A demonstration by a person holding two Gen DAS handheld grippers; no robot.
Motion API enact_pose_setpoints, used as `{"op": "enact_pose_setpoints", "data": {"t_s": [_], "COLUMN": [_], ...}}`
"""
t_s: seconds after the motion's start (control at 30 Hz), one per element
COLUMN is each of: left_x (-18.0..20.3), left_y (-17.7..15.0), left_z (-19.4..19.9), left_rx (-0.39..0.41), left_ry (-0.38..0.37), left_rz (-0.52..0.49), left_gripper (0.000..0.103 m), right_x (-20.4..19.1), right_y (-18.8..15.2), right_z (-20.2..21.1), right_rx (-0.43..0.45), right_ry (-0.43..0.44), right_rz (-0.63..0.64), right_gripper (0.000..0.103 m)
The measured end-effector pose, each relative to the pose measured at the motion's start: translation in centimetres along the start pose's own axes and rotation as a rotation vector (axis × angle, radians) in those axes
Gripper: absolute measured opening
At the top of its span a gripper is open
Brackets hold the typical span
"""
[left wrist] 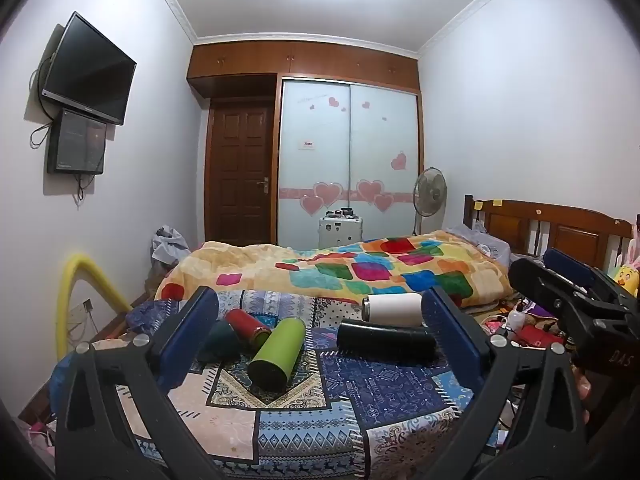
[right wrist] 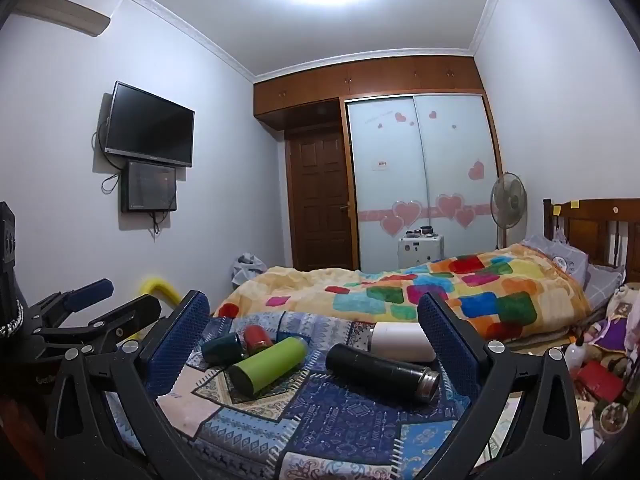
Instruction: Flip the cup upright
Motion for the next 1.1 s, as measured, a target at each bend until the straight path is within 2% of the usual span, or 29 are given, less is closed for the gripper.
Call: {"op": "enact_pose_setpoints", "data": {"t_s": [0.23,0.3,0.37,1.1], "left_x": [0.48,0.18,0.07,0.42], "left_y": [0.10,0.03,0.15,0.12], "left_z": [0.37,0.54,0.52,0.40], "left_rx": [0.010,0.009,0.010,0.016], "left_ry": [0.020,0.004,0.004,0.009], "left_rz": [-0.009,-0.004,-0.003,-0.014], "left_gripper": [0.103,0.103,0.103,0.103], "right_x": [0.02,0.21,-0.15,-0.04], "right_y": [-0.04,0.05,-0.08,0.17], "right_z": [0.14,0.60,-0.26,0.58], "right_rx": [0.007,0.010,-0.007,0.010], "right_ry": [-0.013,-0.014,-0.009,-0.011], "right_rz": [0.006,0.005,0.012,0.005], "right_gripper": [0.103,0.103,0.103,0.103]}}
Point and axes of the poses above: each gripper's, at about its wrist camera, not at the fingertips, and z roughly against the way its jaws point, x to its right, y to its top, the point moved 9 cm from there along -z, roughly the way its jaws point, and after that the axes turned 15 degrees about -x, right-handed, at the moved point
